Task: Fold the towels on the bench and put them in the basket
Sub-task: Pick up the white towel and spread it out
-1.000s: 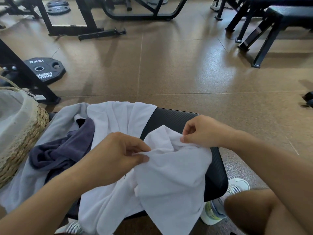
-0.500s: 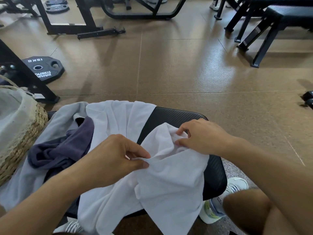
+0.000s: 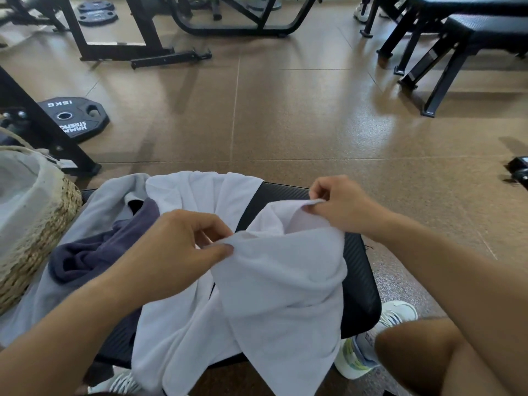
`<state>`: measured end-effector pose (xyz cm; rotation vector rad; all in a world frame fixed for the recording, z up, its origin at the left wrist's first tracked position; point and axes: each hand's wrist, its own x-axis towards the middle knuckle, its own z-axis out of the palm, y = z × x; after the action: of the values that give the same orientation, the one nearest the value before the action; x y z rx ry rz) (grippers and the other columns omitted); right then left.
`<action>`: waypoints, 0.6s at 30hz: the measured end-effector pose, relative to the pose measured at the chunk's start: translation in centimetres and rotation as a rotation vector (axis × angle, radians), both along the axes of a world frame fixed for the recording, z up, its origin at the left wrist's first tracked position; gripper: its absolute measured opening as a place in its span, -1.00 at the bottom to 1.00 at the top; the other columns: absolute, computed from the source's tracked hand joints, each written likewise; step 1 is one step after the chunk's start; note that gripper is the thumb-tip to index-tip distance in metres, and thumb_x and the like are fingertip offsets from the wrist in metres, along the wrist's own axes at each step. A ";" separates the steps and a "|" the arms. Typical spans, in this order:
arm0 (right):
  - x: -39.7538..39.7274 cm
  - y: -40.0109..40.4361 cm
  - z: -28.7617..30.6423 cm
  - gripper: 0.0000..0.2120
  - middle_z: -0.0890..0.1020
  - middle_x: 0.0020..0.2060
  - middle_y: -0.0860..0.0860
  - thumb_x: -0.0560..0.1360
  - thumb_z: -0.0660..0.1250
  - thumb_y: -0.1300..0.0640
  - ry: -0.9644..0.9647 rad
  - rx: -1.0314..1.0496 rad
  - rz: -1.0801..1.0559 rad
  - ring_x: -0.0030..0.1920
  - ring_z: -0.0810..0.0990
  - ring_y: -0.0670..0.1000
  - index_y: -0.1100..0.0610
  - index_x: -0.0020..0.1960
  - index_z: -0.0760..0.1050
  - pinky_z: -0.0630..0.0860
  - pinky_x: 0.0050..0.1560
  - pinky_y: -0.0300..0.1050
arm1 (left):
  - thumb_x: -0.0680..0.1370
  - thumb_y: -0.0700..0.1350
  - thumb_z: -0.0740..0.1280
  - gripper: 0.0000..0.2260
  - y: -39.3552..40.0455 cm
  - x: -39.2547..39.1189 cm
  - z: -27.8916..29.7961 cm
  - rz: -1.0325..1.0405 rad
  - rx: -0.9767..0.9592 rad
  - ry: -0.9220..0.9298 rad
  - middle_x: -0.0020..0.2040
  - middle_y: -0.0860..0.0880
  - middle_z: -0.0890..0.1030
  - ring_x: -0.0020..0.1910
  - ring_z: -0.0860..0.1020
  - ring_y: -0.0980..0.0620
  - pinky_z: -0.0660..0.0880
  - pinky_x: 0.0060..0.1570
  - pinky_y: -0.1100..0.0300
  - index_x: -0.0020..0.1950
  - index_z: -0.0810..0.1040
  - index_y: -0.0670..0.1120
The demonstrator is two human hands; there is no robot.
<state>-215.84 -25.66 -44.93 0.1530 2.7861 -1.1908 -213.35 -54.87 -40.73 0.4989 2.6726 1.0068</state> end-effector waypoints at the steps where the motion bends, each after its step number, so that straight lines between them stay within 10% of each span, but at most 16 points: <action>1: -0.1 0.4 0.4 -0.73 0.49 -0.41 -0.09 0.48 0.46 0.24 -0.003 -0.122 -0.053 -0.38 0.42 -0.10 0.05 -0.30 0.44 0.35 -0.39 -0.27 | 0.49 -0.07 0.50 -0.90 -0.3 -0.4 0.0 0.047 0.002 0.012 -0.24 0.25 0.68 -0.21 0.64 0.23 0.59 -0.14 0.27 -0.19 0.69 0.13; 5: -0.2 2.4 2.3 -0.73 0.46 -0.35 0.00 0.47 0.42 0.38 -0.036 -0.389 -0.156 -0.35 0.42 -0.06 0.10 -0.24 0.43 0.36 -0.41 -0.24 | 0.49 -0.17 0.50 -0.86 -1.5 -1.5 -0.2 0.209 0.041 0.007 -0.31 0.17 0.68 -0.34 0.66 0.12 0.67 -0.14 0.04 -0.22 0.67 0.06; 12: 0.7 4.8 3.3 -0.82 0.59 -0.28 0.04 0.44 0.51 0.33 -0.197 -0.260 -0.119 -0.30 0.45 -0.03 0.12 -0.19 0.55 0.33 -0.43 -0.21 | 0.52 -0.14 0.48 -0.84 -2.1 -2.1 -0.5 0.266 0.023 0.038 -0.28 0.24 0.65 -0.26 0.65 0.04 0.63 -0.12 0.05 -0.21 0.66 0.09; 18: 1.4 4.2 2.9 -0.87 0.59 -0.35 0.01 0.40 0.57 0.26 -0.178 -0.194 -0.219 -0.41 0.46 -0.08 0.16 -0.16 0.62 0.31 -0.50 -0.24 | 0.50 -0.16 0.48 -0.85 -1.1 -1.3 -0.1 0.187 0.090 0.176 -0.20 0.25 0.66 -0.17 0.60 0.24 0.46 -0.23 0.45 -0.17 0.67 0.10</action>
<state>-214.47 -21.43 -42.00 0.5313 2.5340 -1.4099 -214.66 -55.99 -40.81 0.3750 2.8835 1.1904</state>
